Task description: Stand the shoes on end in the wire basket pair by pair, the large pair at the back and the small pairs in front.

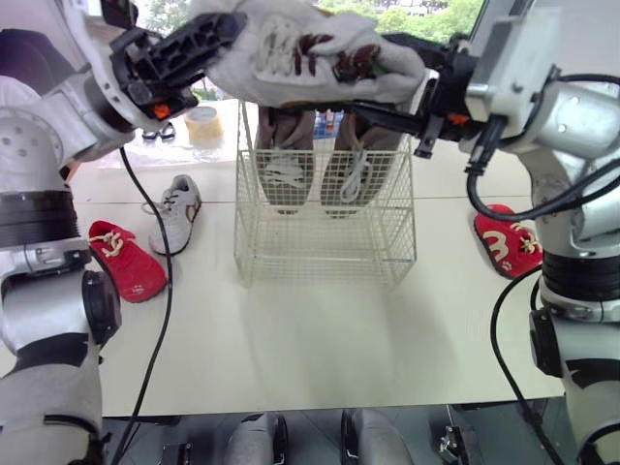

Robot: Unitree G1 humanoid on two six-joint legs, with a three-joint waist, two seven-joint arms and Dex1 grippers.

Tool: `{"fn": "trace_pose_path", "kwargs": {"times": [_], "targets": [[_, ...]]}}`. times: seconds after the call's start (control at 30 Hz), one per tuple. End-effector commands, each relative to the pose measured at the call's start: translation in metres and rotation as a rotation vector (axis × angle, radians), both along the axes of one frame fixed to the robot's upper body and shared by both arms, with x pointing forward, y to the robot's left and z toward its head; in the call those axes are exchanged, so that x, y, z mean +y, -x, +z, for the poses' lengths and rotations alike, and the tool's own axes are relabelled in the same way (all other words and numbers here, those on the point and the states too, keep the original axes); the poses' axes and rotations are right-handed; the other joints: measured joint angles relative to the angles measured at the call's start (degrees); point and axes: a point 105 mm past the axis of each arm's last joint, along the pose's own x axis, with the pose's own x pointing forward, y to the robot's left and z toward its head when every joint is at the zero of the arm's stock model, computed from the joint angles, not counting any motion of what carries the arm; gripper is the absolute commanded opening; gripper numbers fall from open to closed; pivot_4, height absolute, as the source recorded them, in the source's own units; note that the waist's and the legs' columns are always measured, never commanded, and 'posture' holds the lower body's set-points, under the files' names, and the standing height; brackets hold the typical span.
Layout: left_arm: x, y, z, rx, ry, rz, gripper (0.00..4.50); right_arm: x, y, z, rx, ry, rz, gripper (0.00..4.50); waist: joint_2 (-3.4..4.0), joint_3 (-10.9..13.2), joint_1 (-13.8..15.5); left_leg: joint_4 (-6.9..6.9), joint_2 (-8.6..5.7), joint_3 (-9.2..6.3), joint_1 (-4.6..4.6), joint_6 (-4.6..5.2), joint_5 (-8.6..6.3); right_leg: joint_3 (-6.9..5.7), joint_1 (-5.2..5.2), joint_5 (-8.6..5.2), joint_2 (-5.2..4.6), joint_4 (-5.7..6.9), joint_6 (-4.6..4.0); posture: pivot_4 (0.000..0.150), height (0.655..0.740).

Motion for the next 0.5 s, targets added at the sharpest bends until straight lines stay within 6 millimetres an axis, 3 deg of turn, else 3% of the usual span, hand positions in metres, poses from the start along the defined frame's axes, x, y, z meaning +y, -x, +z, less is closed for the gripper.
{"fn": "trace_pose_path", "kwargs": {"times": [0.03,0.1,0.23,0.3,0.37,0.5], "targets": [[0.008,0.013,0.015,-0.056,0.07,0.007,1.06,-0.008,0.004,0.007,-0.035,-0.01,-0.026,3.27,0.0,0.0,0.0,0.0,0.0,-0.01,0.0,0.0,0.0,0.0,0.0,0.0,0.0,0.01,0.0,0.15,0.74],[0.015,0.013,0.02,-0.055,0.131,0.043,1.06,-0.02,-0.005,0.006,0.026,-0.081,-0.072,4.37,-0.03,-0.02,0.05,0.01,0.0,-0.02,0.01,-0.01,0.01,0.0,0.0,0.0,-0.01,0.02,0.0,0.15,0.74],[0.032,0.015,0.029,-0.044,0.285,0.111,1.06,-0.047,-0.024,-0.01,0.273,-0.31,-0.127,4.45,-0.05,-0.02,0.14,0.04,-0.01,-0.05,-0.01,-0.01,0.01,-0.01,0.04,0.01,-0.08,0.03,0.0,0.15,0.74],[0.036,0.016,0.029,-0.038,0.358,0.136,1.06,-0.049,-0.021,-0.022,0.505,-0.528,0.002,4.45,-0.1,-0.05,0.15,0.04,0.0,-0.06,0.01,-0.01,0.01,-0.01,0.05,0.02,-0.13,0.05,-0.01,0.15,0.74],[0.033,0.016,0.027,-0.029,0.419,0.149,1.06,-0.045,-0.013,-0.019,0.717,-0.817,0.233,4.45,-0.1,-0.04,0.05,0.03,0.01,-0.1,0.11,-0.05,0.03,-0.07,0.12,0.03,-0.14,0.05,-0.02,0.15,0.74],[0.018,0.006,0.022,-0.017,0.496,0.22,1.06,-0.012,-0.004,-0.014,1.044,-1.147,0.647,4.45,-0.08,-0.03,0.0,-0.02,0.06,-0.14,0.23,-0.22,0.13,-0.08,0.14,0.08,-0.08,0.08,-0.1,0.15,0.74]]}}
